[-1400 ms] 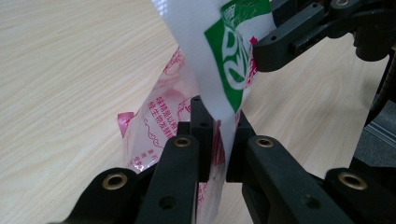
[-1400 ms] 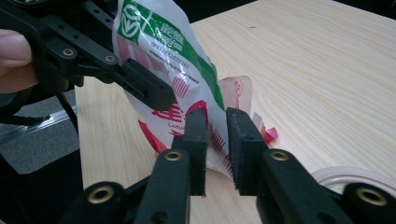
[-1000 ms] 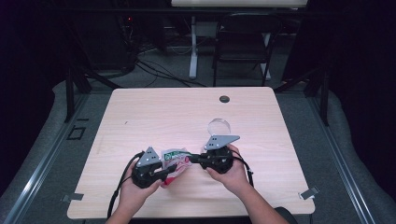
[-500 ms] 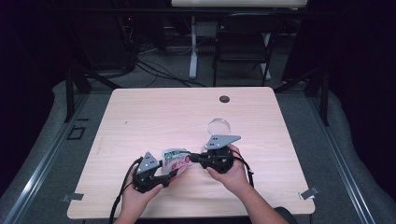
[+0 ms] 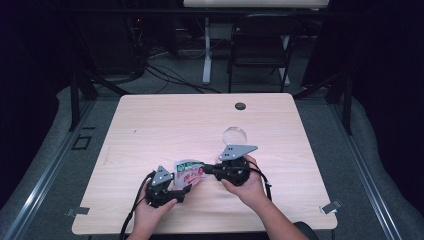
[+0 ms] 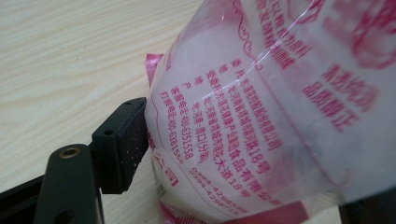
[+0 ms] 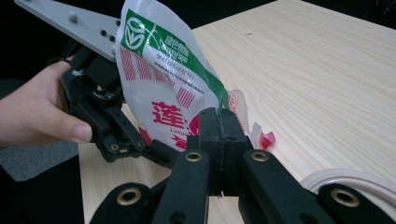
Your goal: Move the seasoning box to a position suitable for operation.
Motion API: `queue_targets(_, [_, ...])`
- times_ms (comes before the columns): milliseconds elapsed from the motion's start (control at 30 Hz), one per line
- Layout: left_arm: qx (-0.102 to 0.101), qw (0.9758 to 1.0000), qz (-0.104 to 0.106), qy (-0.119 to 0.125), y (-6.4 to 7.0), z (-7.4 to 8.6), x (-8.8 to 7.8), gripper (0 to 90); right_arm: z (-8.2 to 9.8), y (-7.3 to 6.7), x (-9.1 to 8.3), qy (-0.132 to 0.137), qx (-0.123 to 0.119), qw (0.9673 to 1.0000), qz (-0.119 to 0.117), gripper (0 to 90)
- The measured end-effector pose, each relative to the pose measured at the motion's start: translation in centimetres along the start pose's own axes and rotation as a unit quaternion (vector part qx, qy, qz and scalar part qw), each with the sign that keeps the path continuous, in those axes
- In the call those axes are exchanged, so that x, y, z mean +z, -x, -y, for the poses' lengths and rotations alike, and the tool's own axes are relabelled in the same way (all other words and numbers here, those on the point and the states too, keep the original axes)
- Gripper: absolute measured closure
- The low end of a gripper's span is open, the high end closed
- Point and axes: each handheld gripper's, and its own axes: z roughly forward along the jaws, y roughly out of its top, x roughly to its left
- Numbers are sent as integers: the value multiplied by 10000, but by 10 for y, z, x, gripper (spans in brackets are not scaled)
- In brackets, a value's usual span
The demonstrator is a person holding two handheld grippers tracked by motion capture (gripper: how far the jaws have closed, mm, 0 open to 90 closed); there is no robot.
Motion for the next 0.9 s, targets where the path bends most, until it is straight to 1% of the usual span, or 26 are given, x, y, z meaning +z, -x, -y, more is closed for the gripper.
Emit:
queue_targets(100, [-95,10000,-1,-11,0,2,5,275,0,-1,0,-2,-15,10000,0,900])
queue_targets(133, [-83,10000,-4,-39,0,2,6,275,0,-1,0,-1,-14,10000,-1,900])
queue_targets(200, [-141,9999,16,-36,-1,2,10,273,0,-1,0,-4,-11,10000,0,900])
queue_targets(333, [-300,9995,85,-51,-3,4,15,265,1,0,0,4,-9,10000,14,900])
queue_targets(433, [-290,9994,111,-135,-3,5,18,263,1,0,1,11,-12,10000,10,900])
queue_targets(467, [-318,9994,105,-126,-3,5,19,262,1,-1,1,17,-11,10000,10,900])
queue_targets(500, [-287,9995,89,-137,-3,5,21,262,1,-1,1,19,-10,10000,9,900])
queue_targets(533, [-205,9995,90,-203,-3,6,22,263,1,-1,1,21,-12,10000,10,900])
queue_targets(667, [-128,9996,38,-256,-2,6,25,266,1,0,1,22,-9,10000,6,900])
queue_targets(700, [-93,9994,45,-333,-3,6,26,267,1,-1,1,28,-10,10000,16,900])
queue_targets(733, [-93,9994,45,-333,-3,6,26,268,1,-1,1,29,-11,10000,10,900])
queue_targets(767, [-65,9990,31,-443,-3,6,27,268,1,-1,1,27,-13,10000,12,900])
queue_targets(833, [-53,9989,17,-455,-2,6,27,269,1,-1,1,18,-18,10000,13,900])
queue_targets(867, [4,9989,-11,-467,-2,5,27,269,1,-1,1,11,-24,10000,5,900])
queue_targets(900, [14,9989,-29,-475,-2,5,28,271,2,-1,1,14,-26,10000,17,900])
